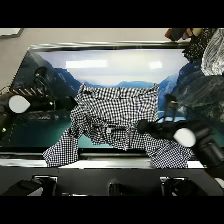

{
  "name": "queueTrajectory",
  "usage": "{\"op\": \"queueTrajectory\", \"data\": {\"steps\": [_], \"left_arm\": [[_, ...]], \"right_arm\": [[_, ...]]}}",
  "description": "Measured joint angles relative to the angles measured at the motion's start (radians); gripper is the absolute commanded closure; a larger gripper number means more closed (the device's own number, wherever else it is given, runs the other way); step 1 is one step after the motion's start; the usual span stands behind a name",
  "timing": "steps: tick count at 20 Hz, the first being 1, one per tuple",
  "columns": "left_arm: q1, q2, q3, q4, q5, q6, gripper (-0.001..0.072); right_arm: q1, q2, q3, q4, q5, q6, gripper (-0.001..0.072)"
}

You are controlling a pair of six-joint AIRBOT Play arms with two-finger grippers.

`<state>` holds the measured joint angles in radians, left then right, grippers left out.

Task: Fold the clothes and pants, and hang the long-sleeved shirts on hangers.

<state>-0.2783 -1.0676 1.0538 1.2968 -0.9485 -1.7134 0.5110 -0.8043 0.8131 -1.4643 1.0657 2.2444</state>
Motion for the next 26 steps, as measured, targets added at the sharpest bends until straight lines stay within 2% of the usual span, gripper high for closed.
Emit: {"op": "queueTrajectory", "data": {"steps": [4,11,13,14,26], "left_arm": [[-0.035,0.012,-0.108,0.022,0.024,-0.045,0.0024],[-0.067,0.011,-0.206,0.029,0.086,-0.072,0.0024],[-0.083,-0.003,-0.214,0.029,0.114,-0.075,0.0024],[-0.092,-0.014,-0.216,0.028,0.123,-0.075,0.0024],[-0.212,-0.142,-0.220,-0.031,0.184,-0.075,0.0024]], "right_arm": [[0.201,-0.129,0.007,-0.156,-0.062,0.178,0.0222],[0.272,-0.334,0.010,-0.313,-0.174,0.354,0.0241],[0.274,-0.373,0.010,-0.343,-0.180,0.390,0.0624],[0.275,-0.387,0.010,-0.355,-0.181,0.404,0.0683],[0.276,-0.412,0.034,-0.394,-0.119,0.447,0.0684]]}}
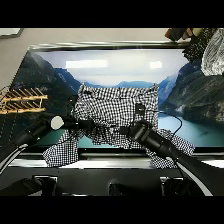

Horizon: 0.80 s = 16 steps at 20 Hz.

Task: Fold the clothes and pants, and hang the long-sleeved shirts on hangers.

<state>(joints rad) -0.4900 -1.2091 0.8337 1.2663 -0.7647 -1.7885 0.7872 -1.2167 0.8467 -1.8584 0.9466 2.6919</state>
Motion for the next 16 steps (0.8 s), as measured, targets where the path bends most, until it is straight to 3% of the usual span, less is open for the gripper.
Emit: {"op": "queueTrajectory", "data": {"steps": [9,14,15,16], "left_arm": [[-0.039,0.070,0.000,-0.008,-0.096,-0.020,0.0038],[-0.074,0.002,0.000,-0.007,-0.032,-0.056,0.0042],[-0.077,-0.019,0.000,-0.006,-0.016,-0.064,0.0138],[-0.080,-0.037,0.000,-0.007,-0.001,-0.072,0.0358]], "right_arm": [[0.000,0.000,0.001,0.013,0.014,0.001,0.0683],[0.000,0.000,0.001,0.014,0.017,0.003,0.0683],[0.000,0.000,0.001,0.014,0.017,0.003,0.0683],[0.000,0.000,0.001,0.014,0.017,0.003,0.0683]]}}
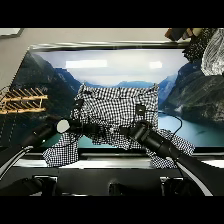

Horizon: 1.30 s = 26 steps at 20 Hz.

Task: Fold the clothes and pants, and hang the long-sleeved shirts on hangers.

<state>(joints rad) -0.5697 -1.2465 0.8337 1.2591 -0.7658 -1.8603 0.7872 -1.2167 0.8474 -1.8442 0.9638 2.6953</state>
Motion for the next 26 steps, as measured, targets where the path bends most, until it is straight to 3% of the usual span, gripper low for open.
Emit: {"op": "queueTrajectory", "data": {"steps": [1,2,5,8,12,19,22,26], "left_arm": [[-0.003,-0.018,0.000,-0.001,0.018,-0.001,0.0578],[-0.004,-0.034,0.000,-0.008,0.032,-0.003,0.0686],[-0.005,-0.061,0.005,-0.031,0.054,-0.006,0.0689],[0.013,-0.054,0.080,-0.028,0.021,0.011,0.0689],[0.051,-0.035,0.344,0.045,-0.135,0.022,0.0689],[0.059,-0.029,0.939,0.119,-0.452,0.012,0.0689],[0.048,-0.025,1.117,0.125,-0.520,-0.001,0.0688],[0.040,0.024,1.215,0.115,-0.550,-0.016,0.0688]], "right_arm": [[0.000,0.000,0.000,0.000,0.000,0.000,0.0683],[0.000,0.000,0.000,0.000,0.000,0.000,0.0683],[0.000,0.000,0.005,0.000,0.011,0.015,0.0684],[-0.021,0.000,0.076,-0.004,0.112,0.008,0.0685],[-0.121,0.006,0.329,-0.012,0.287,-0.123,0.0685],[-0.190,0.011,0.953,-0.015,0.570,-0.367,0.0686],[-0.195,0.021,1.157,-0.006,0.628,-0.437,0.0685],[-0.196,0.079,1.256,0.044,0.613,-0.476,0.0685]]}}
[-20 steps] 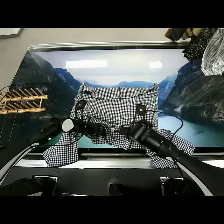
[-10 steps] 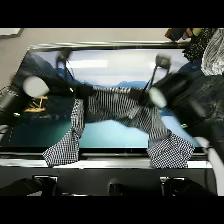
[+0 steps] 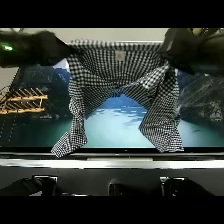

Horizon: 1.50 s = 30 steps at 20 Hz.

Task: Fold the clothes and pants, and hang the long-sleeved shirts on hangers.

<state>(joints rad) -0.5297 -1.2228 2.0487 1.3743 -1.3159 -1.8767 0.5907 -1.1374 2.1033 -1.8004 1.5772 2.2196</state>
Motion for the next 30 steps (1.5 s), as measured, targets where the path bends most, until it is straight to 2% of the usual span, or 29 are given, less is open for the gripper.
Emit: {"op": "queueTrajectory", "data": {"steps": [6,11,14,17,21,25,30], "left_arm": [[-0.002,0.093,0.031,-0.014,-0.013,-0.042,0.0688],[-0.002,0.101,-0.045,0.008,-0.041,-0.088,0.0688],[-0.002,0.059,-0.133,0.027,-0.055,-0.122,0.0689],[0.000,-0.019,-0.238,0.037,-0.071,-0.140,0.0688],[-0.001,-0.105,-0.408,0.023,-0.056,-0.147,0.0688],[-0.005,-0.136,-0.574,0.005,0.024,-0.150,0.0688],[-0.012,-0.145,-0.666,-0.003,0.106,-0.150,0.0688]], "right_arm": [[-0.001,0.100,0.031,0.062,-0.066,0.020,0.0685],[-0.001,0.089,0.009,0.056,-0.039,0.060,0.0685],[-0.002,0.027,-0.061,0.005,0.024,0.060,0.0685],[-0.003,-0.052,-0.172,-0.026,0.071,0.015,0.0685],[-0.002,-0.111,-0.369,-0.033,0.057,-0.008,0.0685],[0.016,-0.126,-0.565,-0.040,-0.012,0.048,0.0685],[0.066,-0.133,-0.732,-0.064,-0.133,0.185,0.0685]]}}
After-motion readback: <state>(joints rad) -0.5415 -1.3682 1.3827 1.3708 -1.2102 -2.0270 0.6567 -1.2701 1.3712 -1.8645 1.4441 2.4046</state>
